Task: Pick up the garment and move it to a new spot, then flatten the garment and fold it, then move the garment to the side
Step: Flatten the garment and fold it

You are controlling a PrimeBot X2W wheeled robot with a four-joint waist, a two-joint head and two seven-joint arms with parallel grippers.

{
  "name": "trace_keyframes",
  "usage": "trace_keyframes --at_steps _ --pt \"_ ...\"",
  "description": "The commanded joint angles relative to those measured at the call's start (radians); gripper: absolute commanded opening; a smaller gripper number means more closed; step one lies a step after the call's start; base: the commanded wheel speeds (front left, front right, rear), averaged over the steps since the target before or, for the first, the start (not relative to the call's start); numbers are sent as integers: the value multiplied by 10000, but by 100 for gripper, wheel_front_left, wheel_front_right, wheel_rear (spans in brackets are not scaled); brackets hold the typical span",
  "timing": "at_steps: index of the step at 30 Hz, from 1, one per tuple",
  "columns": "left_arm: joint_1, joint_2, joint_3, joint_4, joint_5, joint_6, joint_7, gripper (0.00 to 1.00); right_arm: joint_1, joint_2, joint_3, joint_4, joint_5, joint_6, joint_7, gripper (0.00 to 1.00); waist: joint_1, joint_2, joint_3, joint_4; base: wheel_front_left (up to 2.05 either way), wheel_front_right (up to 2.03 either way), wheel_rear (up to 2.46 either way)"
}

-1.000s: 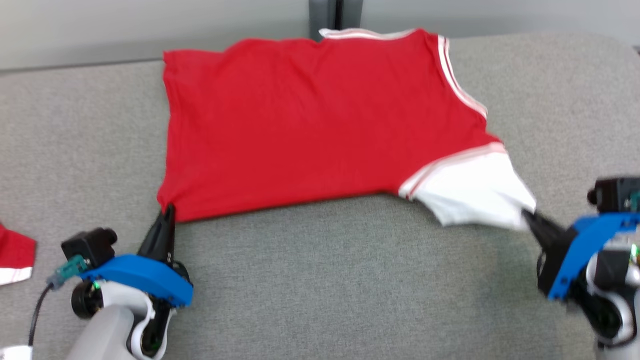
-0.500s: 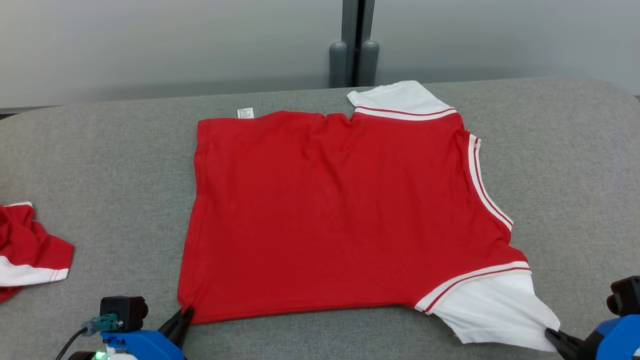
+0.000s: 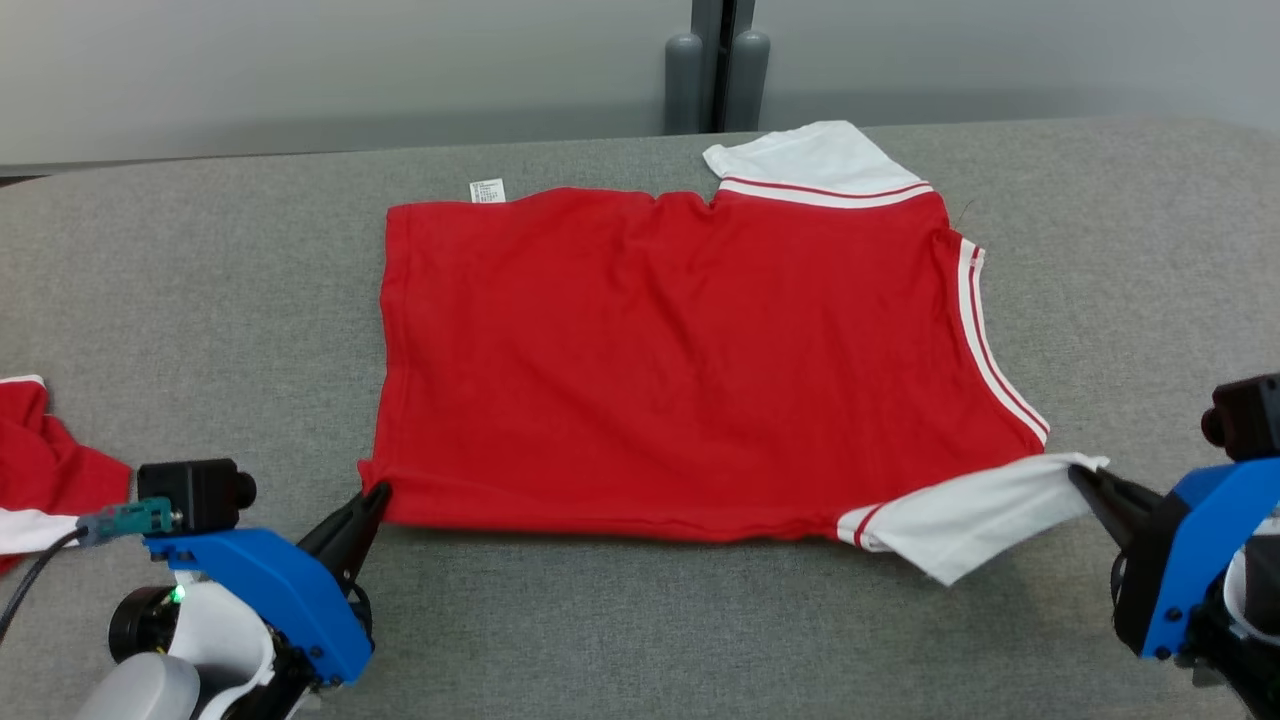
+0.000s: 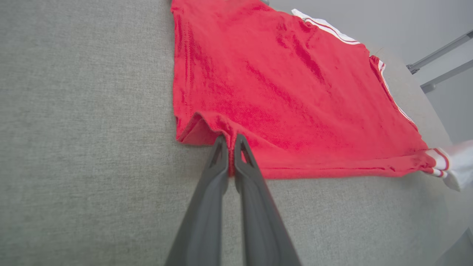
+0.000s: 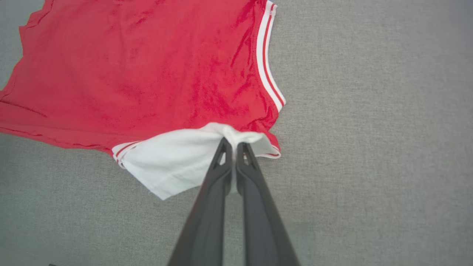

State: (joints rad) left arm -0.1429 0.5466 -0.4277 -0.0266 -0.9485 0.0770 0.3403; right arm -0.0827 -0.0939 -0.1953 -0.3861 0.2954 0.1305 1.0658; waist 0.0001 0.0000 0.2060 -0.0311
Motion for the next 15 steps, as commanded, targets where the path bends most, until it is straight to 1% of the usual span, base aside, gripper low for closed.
trace_keyframes --at_steps 1,4,6,8,15 --pt "-245 -102 106 67 -104 -42 -57 0 -323 -86 3 94 87 5 -142 0 -1 0 153 49 0 0 0" --pt "-699 -286 315 411 -473 -136 50 0 -1084 -317 87 613 203 5 -439 0 -1 0 377 110 0 0 0" --pt "-1046 -241 262 661 -409 -155 220 0 -1592 -558 254 935 282 5 -683 0 -1 0 551 138 0 0 0" --pt "-1377 -325 240 870 -362 -192 244 0 -2034 -845 424 1251 294 5 -1023 0 -1 0 732 176 0 0 0" --pt "-2194 -694 175 1679 -198 -425 -105 0 -3106 -1496 1025 2414 466 5 -1920 0 -1 0 1299 310 0 0 0"
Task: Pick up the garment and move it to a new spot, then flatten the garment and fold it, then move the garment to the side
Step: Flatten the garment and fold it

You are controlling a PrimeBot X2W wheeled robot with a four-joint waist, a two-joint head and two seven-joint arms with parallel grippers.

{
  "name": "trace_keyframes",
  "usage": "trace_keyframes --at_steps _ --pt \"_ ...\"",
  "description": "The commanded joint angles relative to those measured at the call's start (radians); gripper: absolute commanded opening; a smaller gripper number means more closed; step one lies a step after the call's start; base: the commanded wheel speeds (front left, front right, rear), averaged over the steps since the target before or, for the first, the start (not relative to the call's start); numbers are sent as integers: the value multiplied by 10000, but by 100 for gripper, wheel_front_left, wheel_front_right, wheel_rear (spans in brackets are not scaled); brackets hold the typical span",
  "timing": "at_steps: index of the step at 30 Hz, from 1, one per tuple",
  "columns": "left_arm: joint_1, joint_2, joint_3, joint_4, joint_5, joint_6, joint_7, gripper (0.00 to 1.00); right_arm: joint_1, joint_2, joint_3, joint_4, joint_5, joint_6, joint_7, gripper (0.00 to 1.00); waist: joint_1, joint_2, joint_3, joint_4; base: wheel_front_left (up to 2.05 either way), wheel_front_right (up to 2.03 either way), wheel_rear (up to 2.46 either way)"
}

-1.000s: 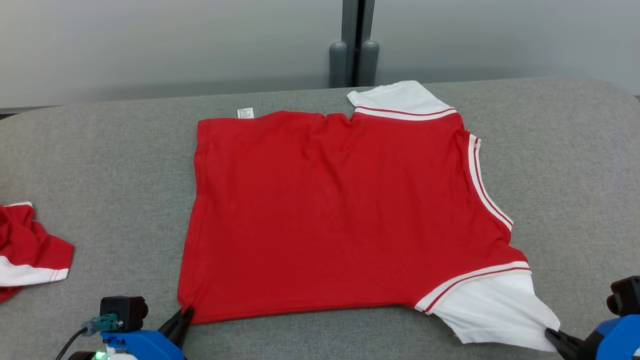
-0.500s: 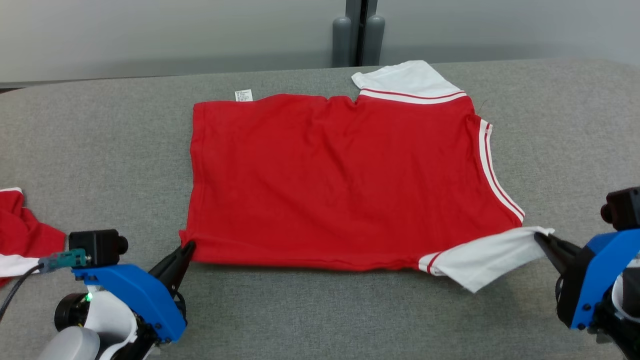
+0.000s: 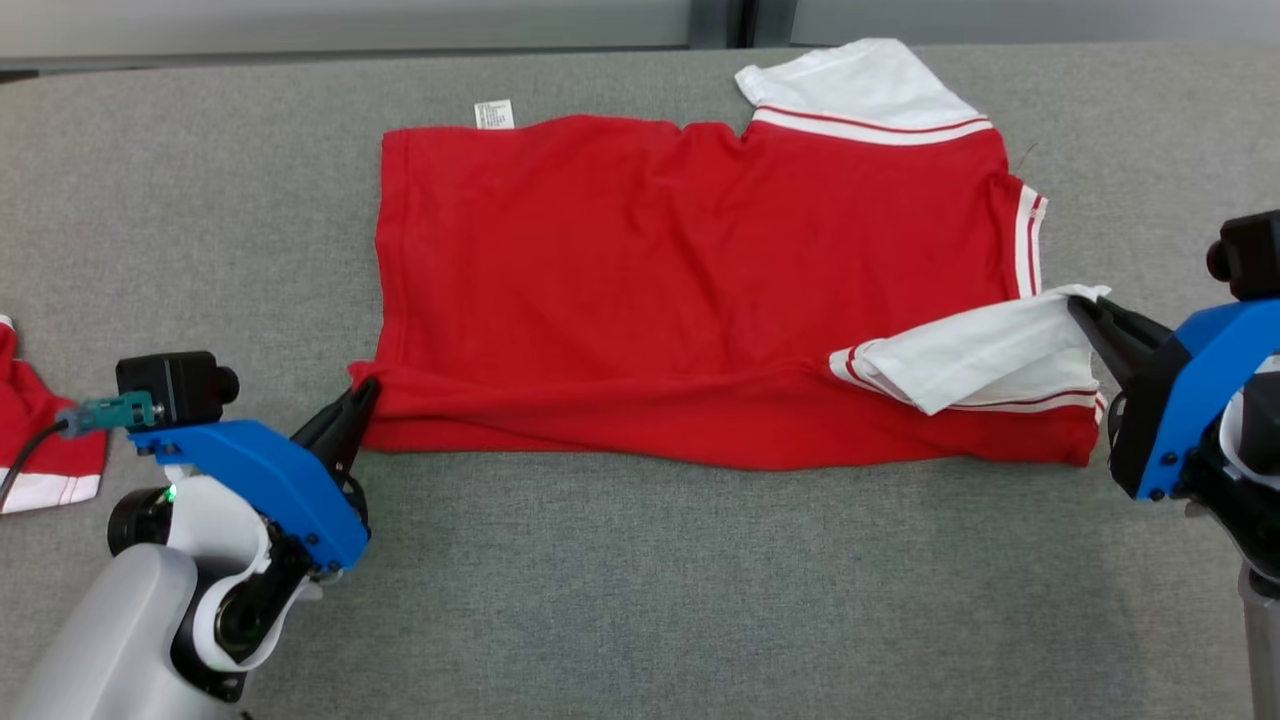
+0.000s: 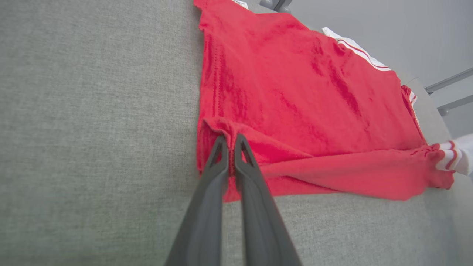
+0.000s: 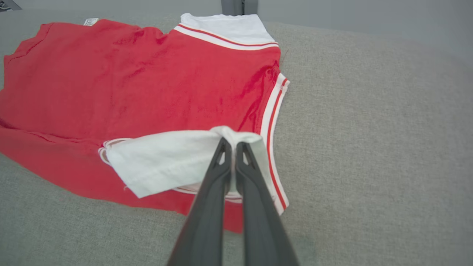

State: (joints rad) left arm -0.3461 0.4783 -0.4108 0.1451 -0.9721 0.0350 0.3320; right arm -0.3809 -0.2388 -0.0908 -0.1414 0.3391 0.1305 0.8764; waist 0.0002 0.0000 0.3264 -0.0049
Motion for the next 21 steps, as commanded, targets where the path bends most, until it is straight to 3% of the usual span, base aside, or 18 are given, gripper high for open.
trace_keyframes --at_steps 1,10,11,12,13,21 --pt "-262 -95 1 104 38 -53 -106 0 -240 -122 69 114 37 5 -130 0 -2 0 153 65 0 0 0" --pt "-1065 -537 -126 1463 271 -265 -571 0 -1173 -414 665 1206 129 5 -1091 0 -2 0 516 132 0 0 0" --pt "-1161 -660 -152 1772 330 -297 -742 19 -1431 -435 742 1545 29 3 -1471 0 -2 0 521 140 0 0 0" --pt "-1210 -724 -164 1877 392 -296 -916 73 -1512 -401 759 1732 -44 5 -1668 25 -2 0 499 170 0 0 0" --pt "-1247 -815 -178 1984 467 -271 -1115 100 -1610 -329 708 1896 -53 5 -1947 100 -2 0 453 211 0 0 0" --pt "-810 -1076 -69 2112 693 -73 -2097 100 -1549 -362 824 2250 58 5 -2953 100 -2 0 73 315 0 0 0"
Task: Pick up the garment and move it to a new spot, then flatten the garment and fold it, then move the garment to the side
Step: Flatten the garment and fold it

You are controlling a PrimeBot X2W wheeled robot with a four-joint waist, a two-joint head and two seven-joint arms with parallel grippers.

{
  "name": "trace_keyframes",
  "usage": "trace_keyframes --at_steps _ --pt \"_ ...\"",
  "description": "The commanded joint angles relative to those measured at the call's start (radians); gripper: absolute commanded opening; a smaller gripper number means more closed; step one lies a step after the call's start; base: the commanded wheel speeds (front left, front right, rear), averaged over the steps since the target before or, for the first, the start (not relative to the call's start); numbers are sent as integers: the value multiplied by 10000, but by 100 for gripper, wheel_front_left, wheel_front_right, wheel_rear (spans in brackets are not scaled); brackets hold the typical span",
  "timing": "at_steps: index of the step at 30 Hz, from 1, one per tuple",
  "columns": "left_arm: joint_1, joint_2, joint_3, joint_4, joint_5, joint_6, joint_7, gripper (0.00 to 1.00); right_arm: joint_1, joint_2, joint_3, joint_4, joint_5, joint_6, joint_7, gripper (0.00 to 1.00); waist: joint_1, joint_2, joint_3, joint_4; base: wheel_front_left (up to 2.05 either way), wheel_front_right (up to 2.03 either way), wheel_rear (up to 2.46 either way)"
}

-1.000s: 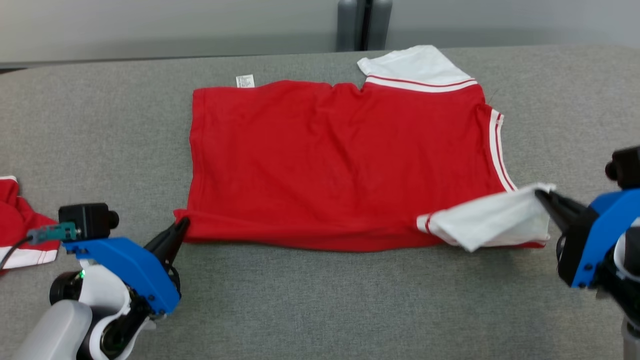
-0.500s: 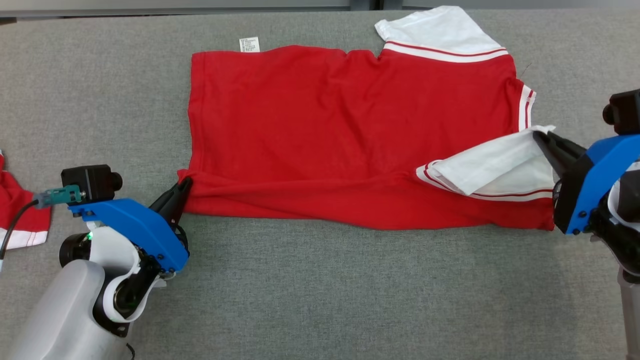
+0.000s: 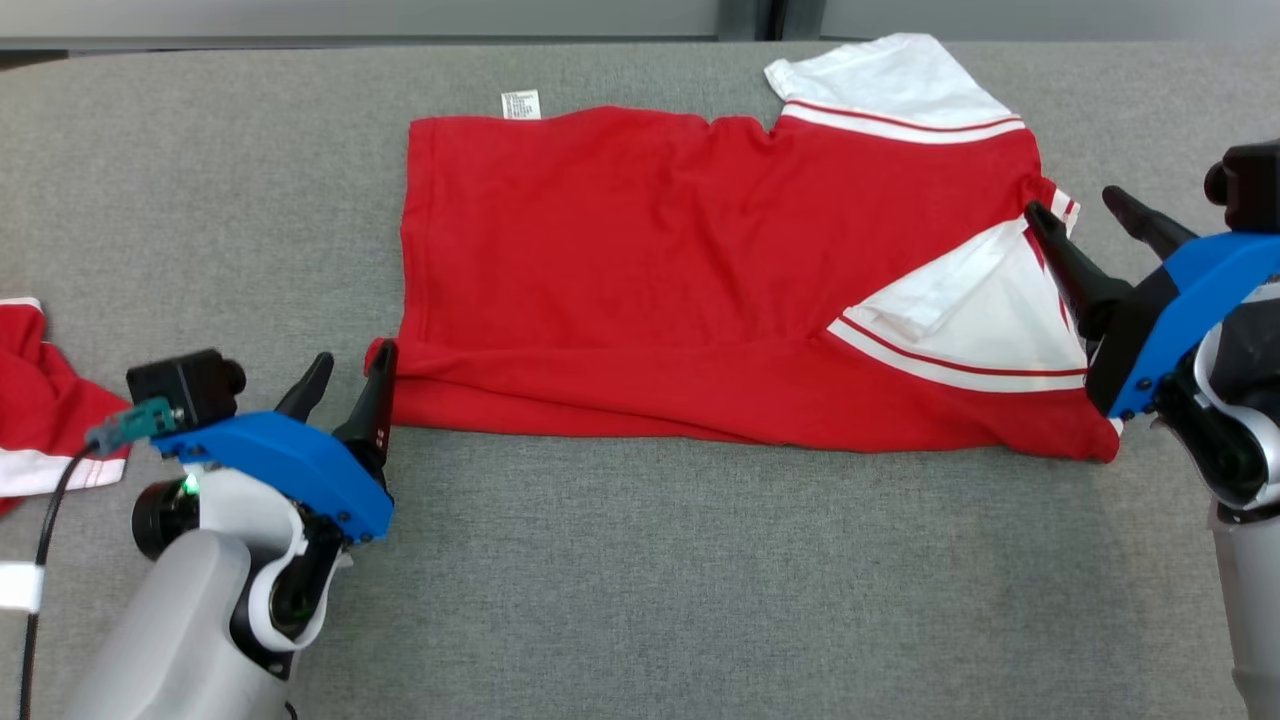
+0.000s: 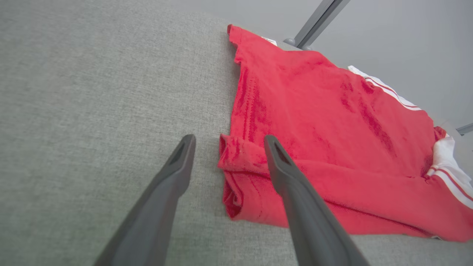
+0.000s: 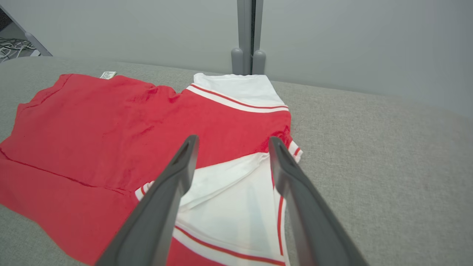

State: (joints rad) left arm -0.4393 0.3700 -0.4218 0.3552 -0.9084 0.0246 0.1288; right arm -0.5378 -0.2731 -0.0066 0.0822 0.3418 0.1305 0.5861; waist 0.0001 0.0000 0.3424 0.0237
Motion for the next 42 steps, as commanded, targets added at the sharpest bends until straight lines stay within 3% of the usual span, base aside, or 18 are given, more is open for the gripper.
trace_keyframes --at_steps 1,7,18,28,39,40,41,42 --pt "228 -15 55 -7 97 90 -231 100 142 -22 -31 14 40 5 -97 100 -1 0 -153 40 0 0 0" --pt "979 -2 -70 -174 605 546 -1048 100 1193 346 -661 -388 -97 5 332 100 -1 0 -580 44 0 0 0" --pt "1032 -142 -700 -117 1342 1241 -949 100 2898 1683 -2084 -1171 -923 5 952 100 -1 0 -598 -247 0 0 0" --pt "562 -348 -1114 893 1725 1505 -665 100 2494 2144 -2472 428 -1730 5 463 100 -1 0 -313 -380 0 0 0" --pt "186 -661 -1194 1980 1496 1401 -472 100 1825 2231 -2526 2070 -1803 5 29 100 -1 0 -222 -188 0 0 0" --pt "163 -678 -1243 2056 1512 1334 -433 90 1818 2244 -2472 2173 -1813 5 57 69 -1 0 -225 -174 0 0 0" --pt "151 -697 -1293 2113 1520 1261 -416 32 1811 2246 -2412 2238 -1810 5 62 13 -1 0 -230 -164 0 0 0" --pt "159 -743 -1360 2146 1493 1164 -375 0 1815 2250 -2325 2281 -1816 7 101 0 -1 0 -238 -159 0 0 0"
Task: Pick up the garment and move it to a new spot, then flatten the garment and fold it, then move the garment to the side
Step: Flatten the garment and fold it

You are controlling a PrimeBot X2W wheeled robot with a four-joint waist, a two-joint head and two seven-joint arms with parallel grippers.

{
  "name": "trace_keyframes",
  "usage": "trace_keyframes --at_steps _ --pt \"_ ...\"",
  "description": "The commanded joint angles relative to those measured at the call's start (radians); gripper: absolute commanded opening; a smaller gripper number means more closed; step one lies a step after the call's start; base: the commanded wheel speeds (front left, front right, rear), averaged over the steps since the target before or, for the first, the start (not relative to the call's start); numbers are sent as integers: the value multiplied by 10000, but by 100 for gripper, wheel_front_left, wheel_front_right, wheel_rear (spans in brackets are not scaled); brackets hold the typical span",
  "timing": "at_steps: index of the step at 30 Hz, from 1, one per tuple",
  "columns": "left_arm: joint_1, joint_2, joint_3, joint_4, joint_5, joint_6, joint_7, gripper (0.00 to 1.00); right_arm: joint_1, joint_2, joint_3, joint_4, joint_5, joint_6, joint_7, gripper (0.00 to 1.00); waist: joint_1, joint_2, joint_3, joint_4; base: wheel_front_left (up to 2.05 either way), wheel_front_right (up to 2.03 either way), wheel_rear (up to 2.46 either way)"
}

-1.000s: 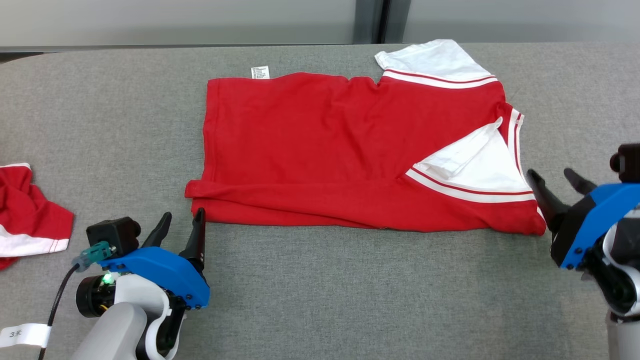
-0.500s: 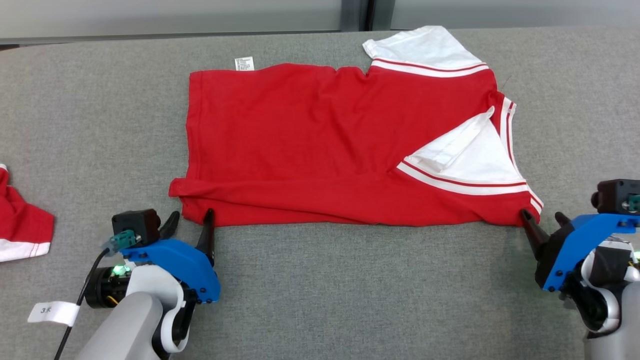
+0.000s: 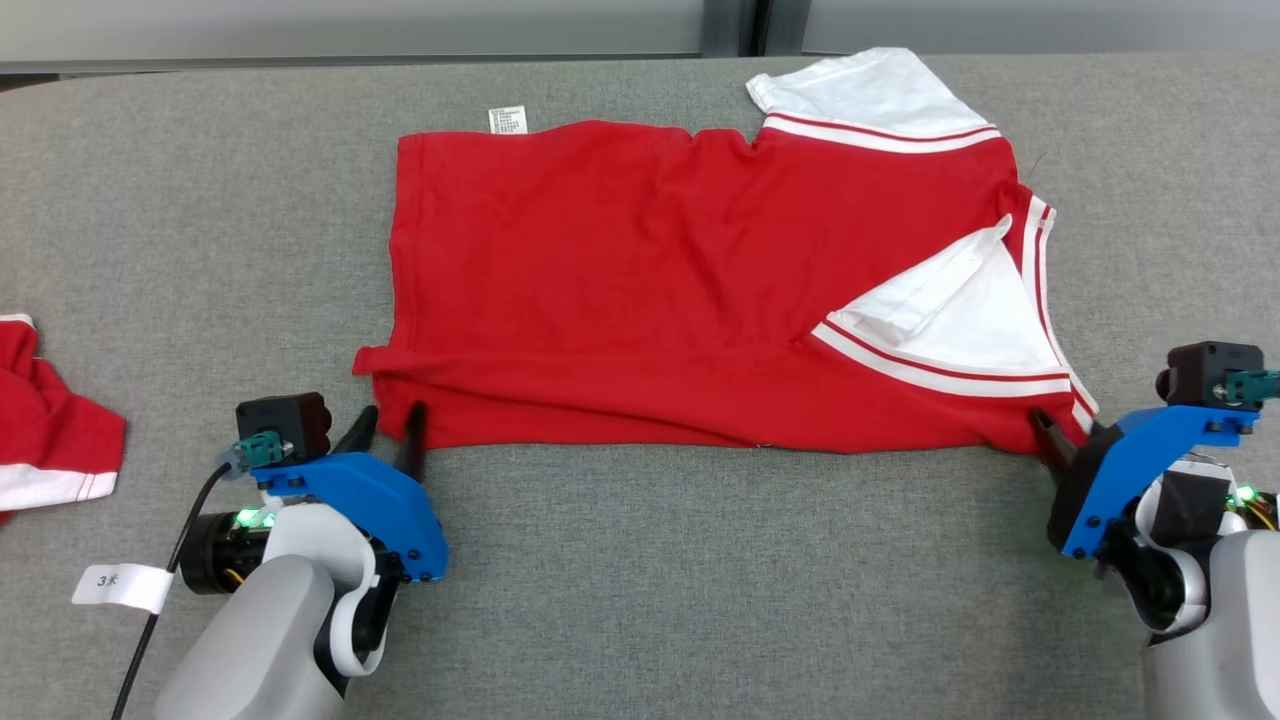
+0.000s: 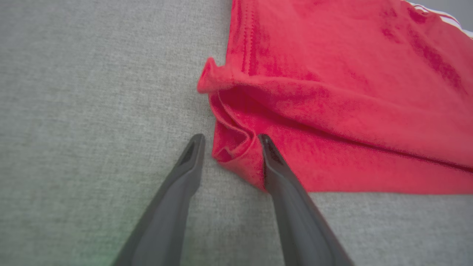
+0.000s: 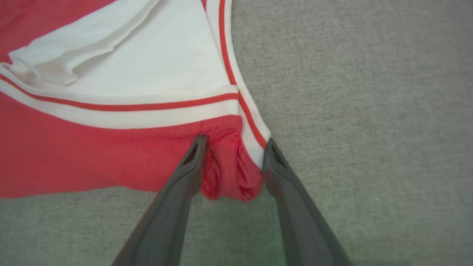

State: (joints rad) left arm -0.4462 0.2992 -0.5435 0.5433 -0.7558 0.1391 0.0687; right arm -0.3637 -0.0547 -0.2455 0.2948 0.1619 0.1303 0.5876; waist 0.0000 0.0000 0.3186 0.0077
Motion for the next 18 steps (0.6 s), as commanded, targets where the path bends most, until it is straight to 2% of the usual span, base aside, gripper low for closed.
trace_keyframes --at_steps 1,6,10,18 --pt "237 -68 -178 290 -51 -51 195 0 102 73 103 170 2 8 100 0 0 0 -13 1 0 0 0" --pt "408 -70 66 110 -215 -214 -364 0 326 44 45 -349 214 7 -184 0 0 0 -223 -7 0 0 0" --pt "813 124 294 -387 -380 -173 -707 0 896 36 -130 -1117 420 5 -109 0 0 0 -484 -18 0 0 0" --pt "2357 904 357 -2235 -665 185 -172 0 2616 21 -582 -3129 1015 2 557 0 0 0 -928 -84 0 0 0"
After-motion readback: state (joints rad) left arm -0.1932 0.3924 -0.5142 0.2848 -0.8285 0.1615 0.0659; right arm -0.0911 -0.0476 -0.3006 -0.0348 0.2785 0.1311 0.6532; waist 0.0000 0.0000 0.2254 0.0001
